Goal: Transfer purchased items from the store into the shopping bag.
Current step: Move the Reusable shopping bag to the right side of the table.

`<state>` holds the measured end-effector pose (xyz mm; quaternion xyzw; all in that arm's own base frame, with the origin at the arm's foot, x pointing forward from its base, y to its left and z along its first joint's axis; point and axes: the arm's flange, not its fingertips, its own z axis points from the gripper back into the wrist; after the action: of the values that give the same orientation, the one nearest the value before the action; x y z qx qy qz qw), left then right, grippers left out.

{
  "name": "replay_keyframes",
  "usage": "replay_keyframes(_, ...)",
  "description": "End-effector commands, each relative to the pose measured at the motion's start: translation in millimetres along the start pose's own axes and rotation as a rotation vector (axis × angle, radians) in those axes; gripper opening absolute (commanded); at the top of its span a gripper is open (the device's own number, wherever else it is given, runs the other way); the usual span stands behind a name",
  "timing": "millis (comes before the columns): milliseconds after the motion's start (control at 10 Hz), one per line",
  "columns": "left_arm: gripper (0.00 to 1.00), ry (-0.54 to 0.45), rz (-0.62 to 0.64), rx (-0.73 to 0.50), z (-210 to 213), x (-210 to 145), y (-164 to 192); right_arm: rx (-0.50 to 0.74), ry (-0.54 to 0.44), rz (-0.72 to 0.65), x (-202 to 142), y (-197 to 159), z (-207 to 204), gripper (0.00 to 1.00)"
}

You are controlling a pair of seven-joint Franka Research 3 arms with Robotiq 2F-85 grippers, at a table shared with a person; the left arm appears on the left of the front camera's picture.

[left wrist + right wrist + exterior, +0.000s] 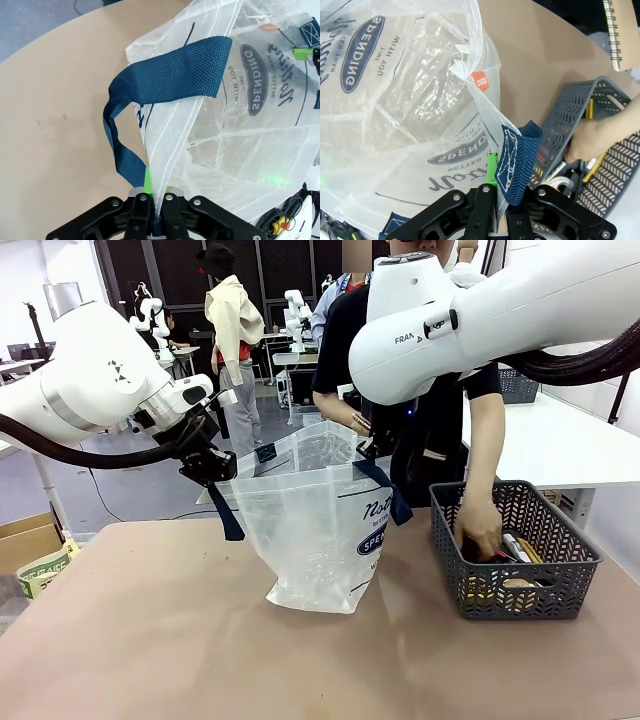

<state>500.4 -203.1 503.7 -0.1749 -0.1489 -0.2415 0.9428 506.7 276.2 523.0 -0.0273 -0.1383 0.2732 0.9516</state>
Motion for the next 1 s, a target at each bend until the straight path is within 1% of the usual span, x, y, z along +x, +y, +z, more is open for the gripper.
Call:
replay_keyframes(0, 0.0, -0.003, 0.002, 0.001, 1.5, 0.0, 1.2, 0.0, 0.002, -0.002, -0.5, -0.9, -0.9, 0.0)
replay_keyframes(900, 0.0, -0.003, 0.002, 0.001, 1.5, 0.0, 1.2, 0.0, 0.002, -0.002, -0.5, -0.9, -0.9, 0.0)
